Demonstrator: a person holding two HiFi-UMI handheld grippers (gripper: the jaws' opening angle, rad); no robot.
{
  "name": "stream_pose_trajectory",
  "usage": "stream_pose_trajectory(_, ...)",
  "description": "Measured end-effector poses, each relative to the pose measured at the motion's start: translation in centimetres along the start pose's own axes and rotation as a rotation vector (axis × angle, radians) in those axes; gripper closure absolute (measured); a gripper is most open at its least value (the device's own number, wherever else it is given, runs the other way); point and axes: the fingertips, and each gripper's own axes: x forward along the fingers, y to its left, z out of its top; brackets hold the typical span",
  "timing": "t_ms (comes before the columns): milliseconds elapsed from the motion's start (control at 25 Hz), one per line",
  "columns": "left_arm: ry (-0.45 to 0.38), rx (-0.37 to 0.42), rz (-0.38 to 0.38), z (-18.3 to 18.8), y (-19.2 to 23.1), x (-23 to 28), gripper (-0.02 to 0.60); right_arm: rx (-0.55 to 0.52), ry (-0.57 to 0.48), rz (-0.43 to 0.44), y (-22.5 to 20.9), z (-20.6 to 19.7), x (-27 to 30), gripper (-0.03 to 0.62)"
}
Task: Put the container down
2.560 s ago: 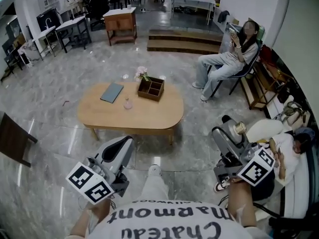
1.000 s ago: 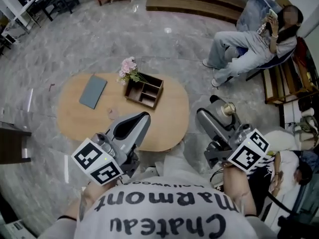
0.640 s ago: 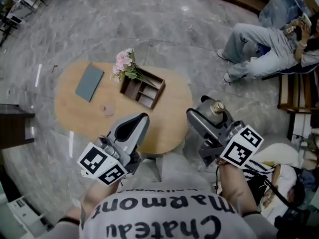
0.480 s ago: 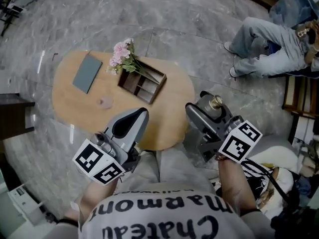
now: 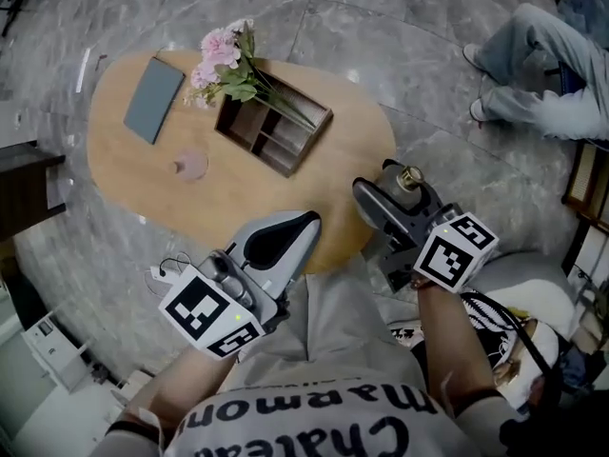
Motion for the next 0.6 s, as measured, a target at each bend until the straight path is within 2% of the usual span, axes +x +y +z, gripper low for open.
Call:
stream_pose_trajectory(200,0.067,0.012,0.019,-5.0,2.4,0.9,0.568,0.024,0.062,-0.058,-4.0,-4.3,2.6,0.255)
stream_pose_trajectory(440,0.098,-0.070,0.033,-9.4,4.1,0.7,0.568,0.014,0.125,-0.155,-7.8,-8.7,4.2,0.255)
stream_pose_trajectory(600,0.112,-0.086,0.041,-11.0,5.1,-0.1,0.568,-0.010,0.128,-0.206,-9.2,-10.1,4.8,0.255)
